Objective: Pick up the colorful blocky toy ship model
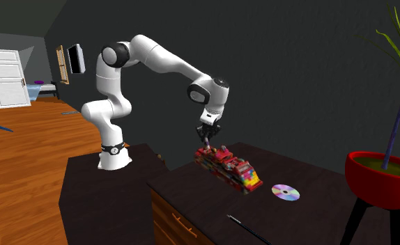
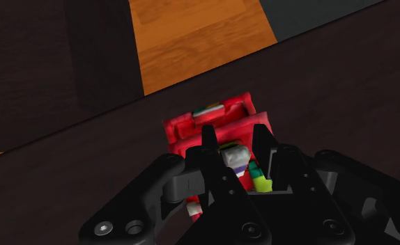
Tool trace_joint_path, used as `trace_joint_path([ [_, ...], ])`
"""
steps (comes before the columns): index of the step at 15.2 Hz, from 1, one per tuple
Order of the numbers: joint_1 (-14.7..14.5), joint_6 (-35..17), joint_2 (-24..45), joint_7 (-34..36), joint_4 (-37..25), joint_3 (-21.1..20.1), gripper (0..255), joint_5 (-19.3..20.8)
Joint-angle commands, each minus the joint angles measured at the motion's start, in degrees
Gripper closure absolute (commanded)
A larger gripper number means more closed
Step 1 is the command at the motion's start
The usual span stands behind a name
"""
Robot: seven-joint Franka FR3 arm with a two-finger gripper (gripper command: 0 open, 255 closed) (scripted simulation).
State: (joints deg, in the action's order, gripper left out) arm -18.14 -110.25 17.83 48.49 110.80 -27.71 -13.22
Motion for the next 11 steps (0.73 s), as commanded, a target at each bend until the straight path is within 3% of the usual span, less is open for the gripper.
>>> trace_joint_path([
  [1,0.18,1.33,-0.86,0.11,-0.56,-0.12,255,-0.27],
  [11,0.83,8.06,-4.36,1.10,-4.16,-0.50,255,-1.34],
])
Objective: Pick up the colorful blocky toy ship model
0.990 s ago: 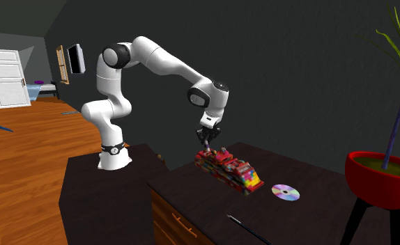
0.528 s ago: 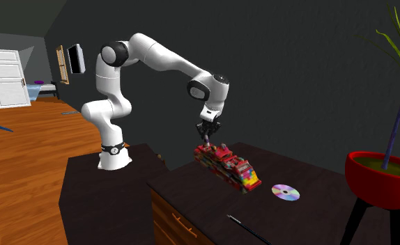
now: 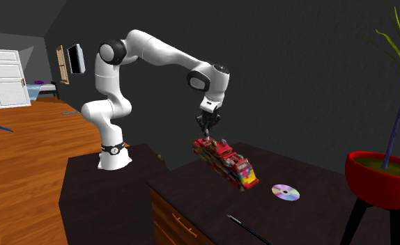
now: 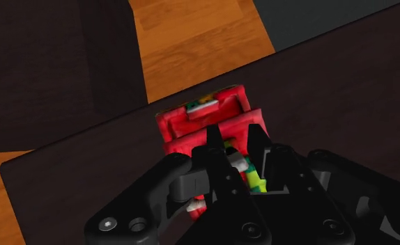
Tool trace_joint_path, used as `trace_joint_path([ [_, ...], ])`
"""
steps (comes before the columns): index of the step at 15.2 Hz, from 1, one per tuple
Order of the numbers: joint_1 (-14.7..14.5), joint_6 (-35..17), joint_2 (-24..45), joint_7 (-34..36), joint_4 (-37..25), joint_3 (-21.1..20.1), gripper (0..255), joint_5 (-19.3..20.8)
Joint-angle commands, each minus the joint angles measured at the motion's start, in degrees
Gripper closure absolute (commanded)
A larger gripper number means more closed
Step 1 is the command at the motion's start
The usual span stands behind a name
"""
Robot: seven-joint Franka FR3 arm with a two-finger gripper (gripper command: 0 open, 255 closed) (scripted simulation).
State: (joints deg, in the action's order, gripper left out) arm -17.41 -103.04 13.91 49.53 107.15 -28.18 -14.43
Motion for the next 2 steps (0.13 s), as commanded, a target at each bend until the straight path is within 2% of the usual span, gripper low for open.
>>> trace_joint_path([
  [1,0.11,0.96,-0.49,0.08,-0.57,-0.04,255,-0.15],
  [2,0.11,0.96,-0.48,0.08,-0.58,-0.04,255,-0.14],
])
